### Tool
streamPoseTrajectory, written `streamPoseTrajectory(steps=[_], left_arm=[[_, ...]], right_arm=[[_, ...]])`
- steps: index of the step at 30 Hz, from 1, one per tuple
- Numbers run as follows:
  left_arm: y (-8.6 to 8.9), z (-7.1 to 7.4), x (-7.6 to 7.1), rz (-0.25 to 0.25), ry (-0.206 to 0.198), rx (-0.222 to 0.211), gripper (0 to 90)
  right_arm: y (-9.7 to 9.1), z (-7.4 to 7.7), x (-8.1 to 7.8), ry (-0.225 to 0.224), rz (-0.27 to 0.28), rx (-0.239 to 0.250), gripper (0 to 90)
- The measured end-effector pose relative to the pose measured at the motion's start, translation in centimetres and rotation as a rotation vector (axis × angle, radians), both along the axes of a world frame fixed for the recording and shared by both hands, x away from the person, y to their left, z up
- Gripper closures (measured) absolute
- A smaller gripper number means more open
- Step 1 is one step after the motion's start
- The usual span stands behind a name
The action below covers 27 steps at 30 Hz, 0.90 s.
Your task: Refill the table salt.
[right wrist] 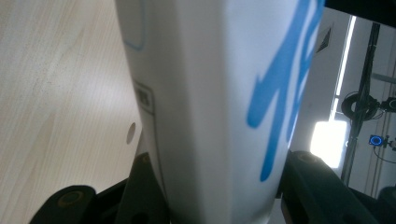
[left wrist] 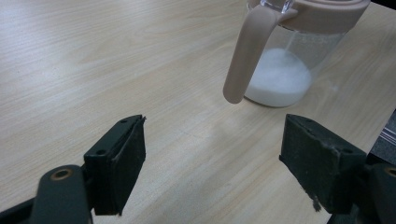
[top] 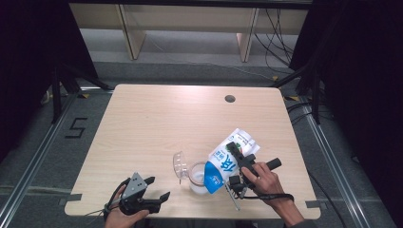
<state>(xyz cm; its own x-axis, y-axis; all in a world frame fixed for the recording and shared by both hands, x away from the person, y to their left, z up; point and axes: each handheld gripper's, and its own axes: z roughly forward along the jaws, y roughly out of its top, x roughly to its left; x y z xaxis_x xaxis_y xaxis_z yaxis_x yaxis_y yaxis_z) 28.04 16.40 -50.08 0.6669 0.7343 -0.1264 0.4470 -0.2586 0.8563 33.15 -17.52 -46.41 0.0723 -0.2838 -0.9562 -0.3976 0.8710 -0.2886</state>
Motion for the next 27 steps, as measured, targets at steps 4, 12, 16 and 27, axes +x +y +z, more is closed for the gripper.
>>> streamPoseTrajectory(steps=[4,12,16,27], left_arm=[[0.0,0.0,0.0,0.0,0.0,0.0,21.7],[-0.12,-0.01,-0.08,0.01,-0.001,-0.013,21.7],[-0.11,-0.04,-0.02,0.007,-0.002,-0.014,21.7],[-0.08,-0.03,-0.01,0.005,0.0,-0.01,21.7]], right_arm=[[-0.04,-0.23,-0.04,0.012,-0.015,0.014,64.3],[-0.04,-0.32,0.01,0.02,-0.015,0.022,64.9],[0.01,-0.3,0.0,0.007,-0.004,0.018,65.2],[0.09,-0.3,0.02,0.014,-0.014,0.008,65.7]])
